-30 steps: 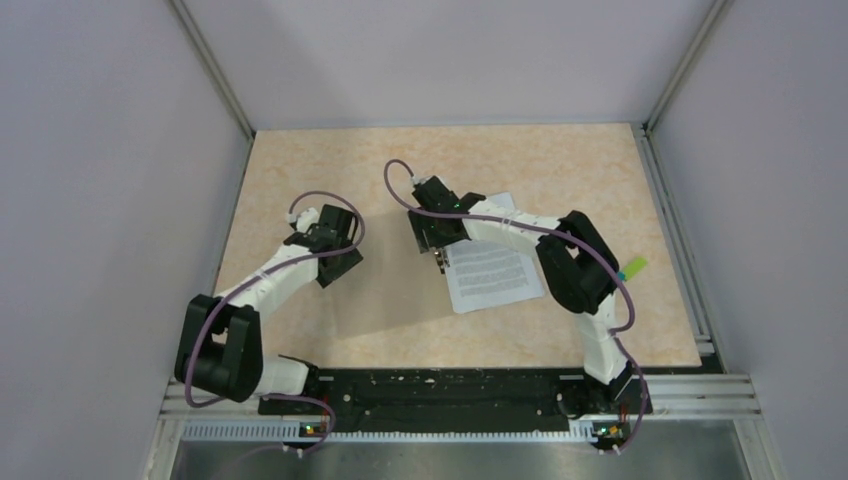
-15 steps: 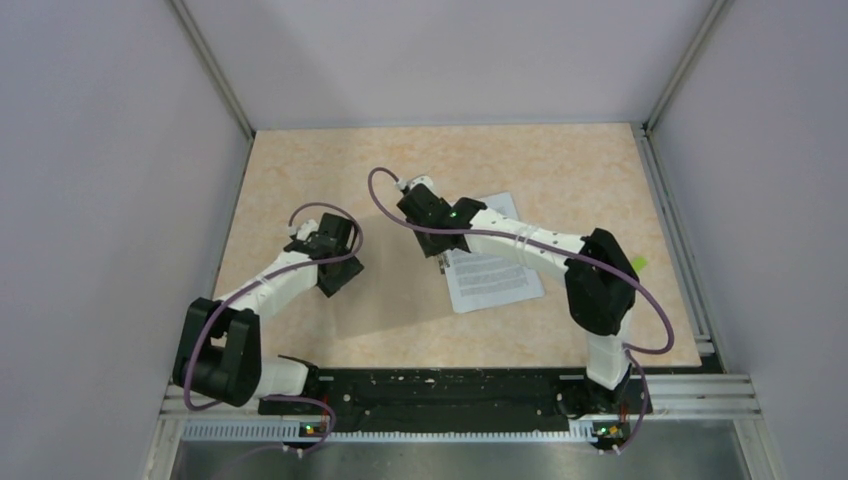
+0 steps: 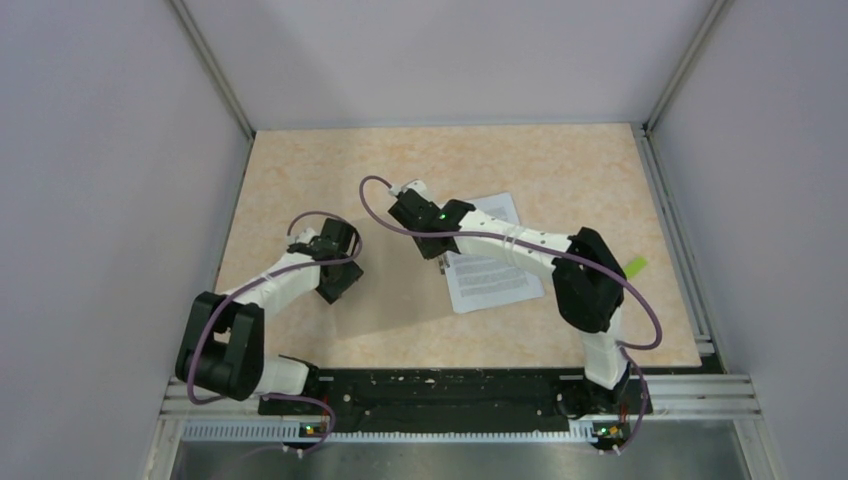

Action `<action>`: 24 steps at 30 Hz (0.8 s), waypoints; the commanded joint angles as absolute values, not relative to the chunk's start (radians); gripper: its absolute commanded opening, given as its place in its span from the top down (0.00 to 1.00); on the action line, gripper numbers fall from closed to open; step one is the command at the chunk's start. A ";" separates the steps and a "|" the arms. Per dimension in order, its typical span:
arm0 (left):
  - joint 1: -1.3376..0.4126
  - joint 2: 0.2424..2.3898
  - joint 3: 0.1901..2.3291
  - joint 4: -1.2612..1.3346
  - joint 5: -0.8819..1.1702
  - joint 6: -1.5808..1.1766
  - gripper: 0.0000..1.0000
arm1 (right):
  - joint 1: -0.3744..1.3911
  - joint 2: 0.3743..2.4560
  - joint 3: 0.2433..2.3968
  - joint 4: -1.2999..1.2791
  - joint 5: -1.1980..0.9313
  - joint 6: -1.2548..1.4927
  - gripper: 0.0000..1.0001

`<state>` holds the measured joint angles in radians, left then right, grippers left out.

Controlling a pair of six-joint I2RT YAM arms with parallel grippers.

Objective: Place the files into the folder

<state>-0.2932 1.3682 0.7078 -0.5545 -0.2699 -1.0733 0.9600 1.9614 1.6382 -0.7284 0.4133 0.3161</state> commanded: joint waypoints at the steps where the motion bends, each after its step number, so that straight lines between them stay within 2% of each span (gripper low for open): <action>1: -0.290 1.376 0.693 -0.552 -0.287 -1.105 0.40 | 0.976 1.985 1.688 -0.726 0.428 0.303 0.82; 9: -0.286 1.381 0.685 -0.550 -0.294 -1.119 0.40 | 0.977 2.003 1.681 -0.711 0.408 0.310 0.87; 24: -0.252 1.408 0.659 -0.531 -0.274 -1.132 0.40 | 0.974 2.009 1.633 -0.680 0.379 0.319 0.88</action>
<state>-0.2726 1.3685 0.6991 -0.5472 -0.2668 -1.1172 0.9615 1.9911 1.6371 -0.7162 0.3897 0.3145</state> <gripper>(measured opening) 0.602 0.122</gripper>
